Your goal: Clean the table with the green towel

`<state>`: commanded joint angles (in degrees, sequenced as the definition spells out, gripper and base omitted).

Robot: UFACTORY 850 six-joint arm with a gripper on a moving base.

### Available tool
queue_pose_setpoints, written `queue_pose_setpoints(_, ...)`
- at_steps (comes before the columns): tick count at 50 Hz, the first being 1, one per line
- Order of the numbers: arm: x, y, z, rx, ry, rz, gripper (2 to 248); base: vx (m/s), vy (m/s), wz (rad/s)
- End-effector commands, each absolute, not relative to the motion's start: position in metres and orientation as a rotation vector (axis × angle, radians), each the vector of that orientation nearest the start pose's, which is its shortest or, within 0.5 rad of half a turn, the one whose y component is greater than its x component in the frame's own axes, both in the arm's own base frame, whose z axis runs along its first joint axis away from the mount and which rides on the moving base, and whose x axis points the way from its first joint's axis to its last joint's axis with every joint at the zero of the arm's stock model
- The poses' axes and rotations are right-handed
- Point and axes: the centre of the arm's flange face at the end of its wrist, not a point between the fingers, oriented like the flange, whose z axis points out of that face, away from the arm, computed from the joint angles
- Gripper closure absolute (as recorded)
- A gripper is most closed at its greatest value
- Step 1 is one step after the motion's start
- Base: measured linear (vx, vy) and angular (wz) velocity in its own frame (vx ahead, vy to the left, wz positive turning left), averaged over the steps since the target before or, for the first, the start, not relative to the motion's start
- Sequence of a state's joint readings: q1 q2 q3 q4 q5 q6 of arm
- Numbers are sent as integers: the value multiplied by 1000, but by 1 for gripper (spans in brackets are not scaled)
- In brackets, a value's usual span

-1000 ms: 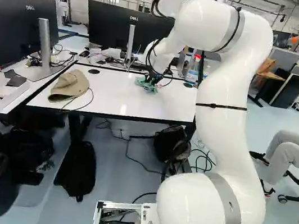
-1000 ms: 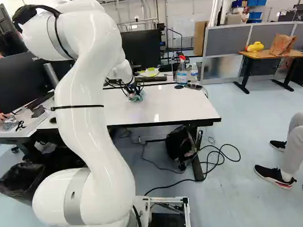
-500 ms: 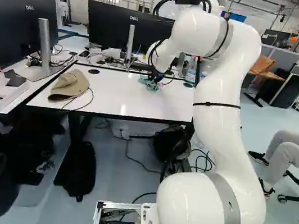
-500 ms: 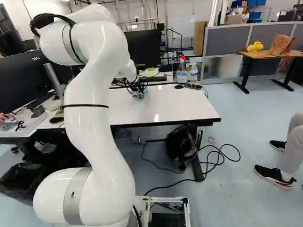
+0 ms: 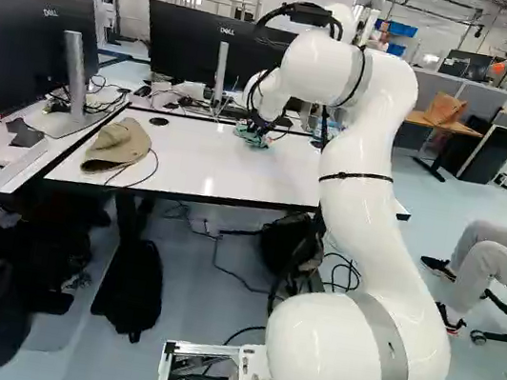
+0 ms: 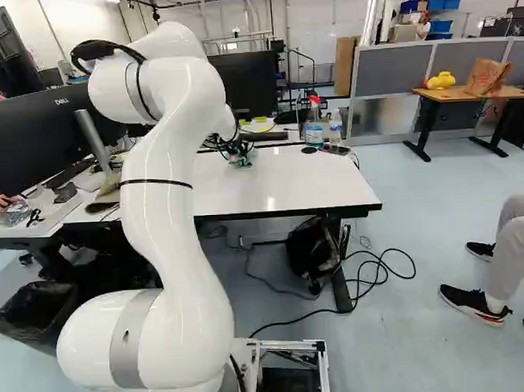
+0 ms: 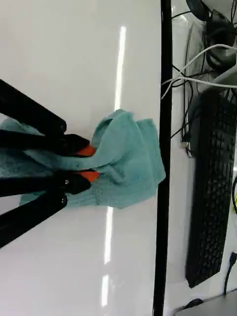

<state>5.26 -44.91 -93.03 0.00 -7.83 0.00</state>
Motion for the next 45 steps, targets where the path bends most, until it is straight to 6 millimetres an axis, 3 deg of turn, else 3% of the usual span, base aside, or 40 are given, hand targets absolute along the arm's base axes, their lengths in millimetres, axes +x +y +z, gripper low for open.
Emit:
queue_pose_setpoints(26, 747, 116, 398, -2889, -222, -1070, 195, 0, 0, 0)
queue_pose_setpoints(45, 722, 134, 401, -2890, -266, -1031, 195, 0, 0, 0)
